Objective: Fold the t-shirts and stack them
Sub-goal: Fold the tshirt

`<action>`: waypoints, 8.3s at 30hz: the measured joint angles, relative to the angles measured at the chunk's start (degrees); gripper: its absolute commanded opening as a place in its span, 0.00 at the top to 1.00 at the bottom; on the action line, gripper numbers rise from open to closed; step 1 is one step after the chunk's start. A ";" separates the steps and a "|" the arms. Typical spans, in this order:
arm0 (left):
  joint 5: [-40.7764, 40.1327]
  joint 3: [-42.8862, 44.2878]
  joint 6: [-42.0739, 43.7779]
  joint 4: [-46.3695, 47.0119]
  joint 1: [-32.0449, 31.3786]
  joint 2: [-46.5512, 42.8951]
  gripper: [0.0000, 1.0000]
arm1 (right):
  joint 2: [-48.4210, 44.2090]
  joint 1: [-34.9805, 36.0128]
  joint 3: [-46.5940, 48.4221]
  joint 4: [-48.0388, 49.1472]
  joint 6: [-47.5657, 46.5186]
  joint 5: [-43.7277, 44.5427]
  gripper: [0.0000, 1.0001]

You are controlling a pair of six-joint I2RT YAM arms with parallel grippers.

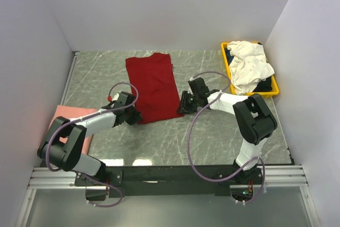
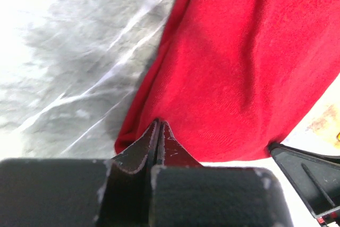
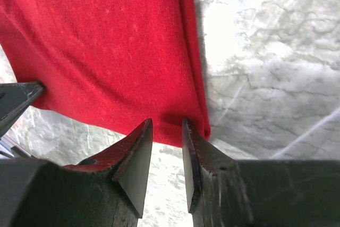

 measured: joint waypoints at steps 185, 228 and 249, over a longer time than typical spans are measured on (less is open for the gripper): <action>11.89 26.49 16.13 -1.90 1.18 18.86 0.99 | 5.40 -0.74 18.84 -6.91 1.29 -2.95 0.64; 15.89 13.94 16.22 3.98 13.81 11.08 0.50 | -2.97 -6.78 0.50 0.26 0.94 -4.04 0.59; 13.35 25.40 17.77 -0.35 13.18 22.93 0.48 | 11.26 -7.80 23.87 -9.16 -5.01 6.73 0.39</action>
